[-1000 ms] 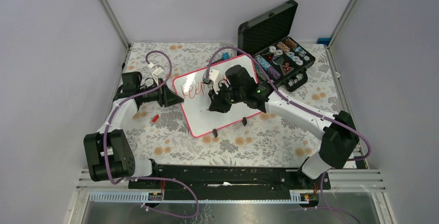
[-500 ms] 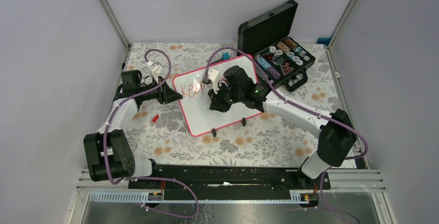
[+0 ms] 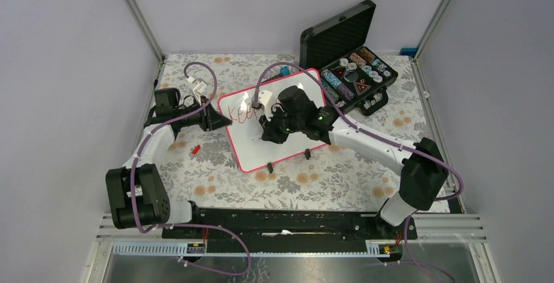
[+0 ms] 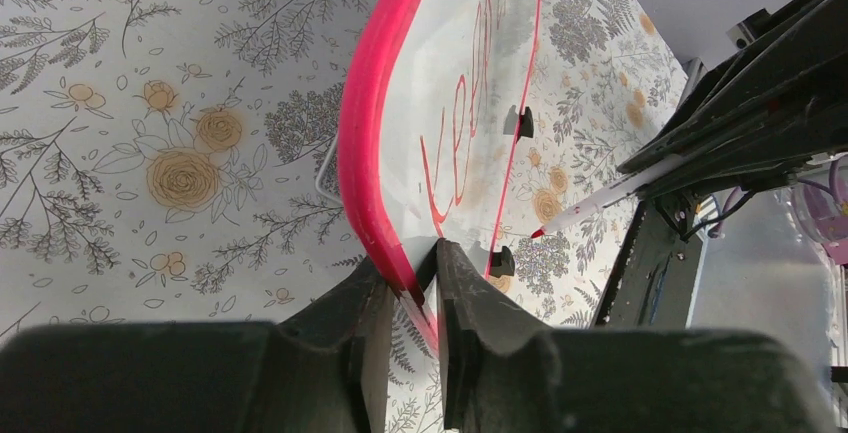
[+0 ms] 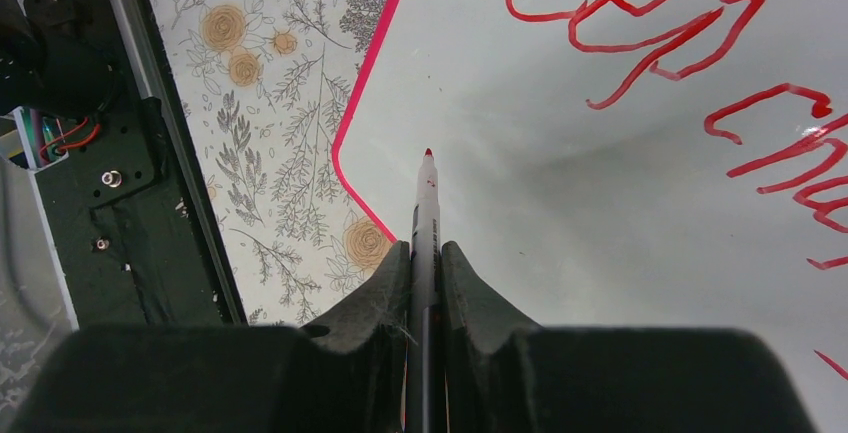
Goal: Write a sentence on the whiteboard
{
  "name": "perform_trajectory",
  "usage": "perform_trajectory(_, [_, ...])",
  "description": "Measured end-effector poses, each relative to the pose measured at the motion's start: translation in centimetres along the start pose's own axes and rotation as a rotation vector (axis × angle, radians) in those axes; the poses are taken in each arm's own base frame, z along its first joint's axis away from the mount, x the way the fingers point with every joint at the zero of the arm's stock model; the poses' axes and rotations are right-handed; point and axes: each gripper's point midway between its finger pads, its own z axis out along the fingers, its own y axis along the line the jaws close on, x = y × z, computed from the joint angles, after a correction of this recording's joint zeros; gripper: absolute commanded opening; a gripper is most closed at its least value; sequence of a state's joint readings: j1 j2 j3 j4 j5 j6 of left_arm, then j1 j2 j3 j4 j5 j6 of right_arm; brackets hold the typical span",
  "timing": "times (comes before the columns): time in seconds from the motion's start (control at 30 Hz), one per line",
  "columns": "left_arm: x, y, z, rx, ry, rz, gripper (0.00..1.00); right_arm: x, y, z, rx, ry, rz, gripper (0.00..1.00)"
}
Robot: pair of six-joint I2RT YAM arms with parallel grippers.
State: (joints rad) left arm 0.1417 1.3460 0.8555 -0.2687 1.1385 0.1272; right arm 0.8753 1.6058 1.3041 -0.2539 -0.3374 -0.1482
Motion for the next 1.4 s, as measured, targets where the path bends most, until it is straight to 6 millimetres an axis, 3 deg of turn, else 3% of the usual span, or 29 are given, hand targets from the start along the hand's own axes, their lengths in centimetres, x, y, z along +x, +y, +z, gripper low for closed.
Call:
perform_trajectory(0.3, [0.0, -0.3, 0.0, 0.01, 0.0, -0.026, 0.11, 1.3, -0.2, 1.6, 0.033, 0.044, -0.005, 0.0])
perform_trajectory(0.87, [0.0, -0.3, 0.0, 0.011, 0.0, -0.033, 0.0, 0.6, -0.7, 2.2, 0.071, 0.016, -0.012, 0.0])
perform_trajectory(1.4, [0.0, -0.3, 0.0, 0.01, 0.0, -0.032, 0.0, 1.2, -0.7, 3.0, 0.073, 0.036, -0.011, 0.0])
